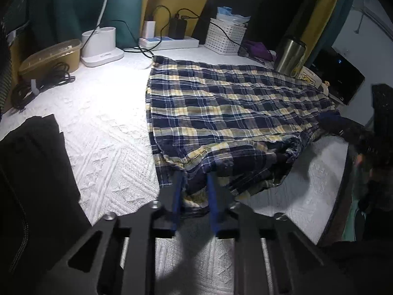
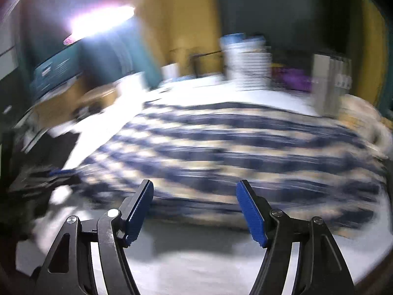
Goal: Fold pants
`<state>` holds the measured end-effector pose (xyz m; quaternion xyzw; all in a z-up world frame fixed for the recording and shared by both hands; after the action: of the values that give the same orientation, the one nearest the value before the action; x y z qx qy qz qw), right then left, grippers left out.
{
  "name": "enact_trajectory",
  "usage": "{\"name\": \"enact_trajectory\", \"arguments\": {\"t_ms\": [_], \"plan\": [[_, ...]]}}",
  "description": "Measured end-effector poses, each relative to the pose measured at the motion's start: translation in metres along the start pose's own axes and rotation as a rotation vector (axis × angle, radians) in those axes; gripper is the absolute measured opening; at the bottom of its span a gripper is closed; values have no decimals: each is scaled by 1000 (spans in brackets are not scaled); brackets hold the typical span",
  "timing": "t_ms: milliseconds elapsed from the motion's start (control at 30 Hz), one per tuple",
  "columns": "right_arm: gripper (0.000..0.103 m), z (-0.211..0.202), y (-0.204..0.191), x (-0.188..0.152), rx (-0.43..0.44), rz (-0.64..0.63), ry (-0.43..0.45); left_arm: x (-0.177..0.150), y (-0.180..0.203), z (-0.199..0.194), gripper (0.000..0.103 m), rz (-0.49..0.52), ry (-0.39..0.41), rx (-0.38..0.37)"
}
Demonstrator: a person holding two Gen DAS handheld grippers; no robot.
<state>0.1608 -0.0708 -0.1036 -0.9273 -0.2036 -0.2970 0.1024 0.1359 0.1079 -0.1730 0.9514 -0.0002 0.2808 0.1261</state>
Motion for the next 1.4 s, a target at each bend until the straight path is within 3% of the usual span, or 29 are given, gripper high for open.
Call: {"name": "enact_trajectory", "arguments": {"t_ms": [33, 67, 133, 333, 367, 400, 467, 500, 700, 800, 933, 1000, 1067, 1100, 1167, 1200, 1267, 1300, 1400], "plan": [[56, 9, -16, 4, 23, -34, -14, 1, 0, -1, 3, 6, 6, -3], [52, 16, -27, 6, 36, -60, -26, 2, 1, -3, 3, 13, 12, -4], [50, 29, -47, 11, 80, -115, -62, 5, 2, -10, 2, 25, 35, -5], [46, 44, -76, 9, 98, -219, -130, 13, -1, -36, 0, 38, 104, 2], [39, 47, -78, 7, 86, -230, -141, 13, -2, -36, 0, 40, 104, 2], [25, 51, -77, 4, 82, -227, -155, 11, -3, -35, 0, 40, 100, 2], [17, 59, -74, 1, 87, -202, -171, 8, -7, -30, 0, 29, 83, 3], [8, 61, -73, -1, 88, -194, -171, 7, -7, -29, 0, 26, 80, 5], [6, 34, -82, -14, 50, -233, -119, -4, -16, -36, 0, -12, 74, 15], [6, 36, -88, -32, 51, -248, -148, -12, -21, -32, 0, -35, 52, 27], [6, 42, -83, -43, 54, -178, -145, -22, -34, -18, 0, -56, 0, 92], [7, 40, -80, -42, 55, -151, -147, -26, -39, -19, 0, -80, -24, 77], [10, 37, -81, -41, 52, -158, -146, -25, -42, -25, 0, -92, -32, 64], [20, 35, -81, -41, 43, -160, -144, -23, -41, -30, 0, -93, -26, 58], [67, 30, -79, -38, 30, -151, -128, -15, -36, -39, 0, -96, -7, 39], [100, 27, -77, -36, 29, -143, -117, -11, -33, -41, 0, -93, 1, 41], [103, 20, -74, -31, 37, -132, -89, -3, -25, -43, 2, -80, 17, 44], [103, 18, -71, -29, 35, -128, -86, 2, -20, -41, 8, -75, 19, 38], [103, 17, -62, -26, 13, -114, -85, 12, -10, -25, 43, -63, -12, 20]]}}
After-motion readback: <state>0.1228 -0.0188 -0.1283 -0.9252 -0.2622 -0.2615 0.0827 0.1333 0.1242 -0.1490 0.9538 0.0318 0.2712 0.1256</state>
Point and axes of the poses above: each gripper's, at about its wrist camera, not at the fingertips, and z roughly the way its jaws point, y to its right, x to its top, the point moved 5 cm from there along z, roughly the way its jaws point, and after that the axes turned 8 degrees about -y, right-handed, at the moved point
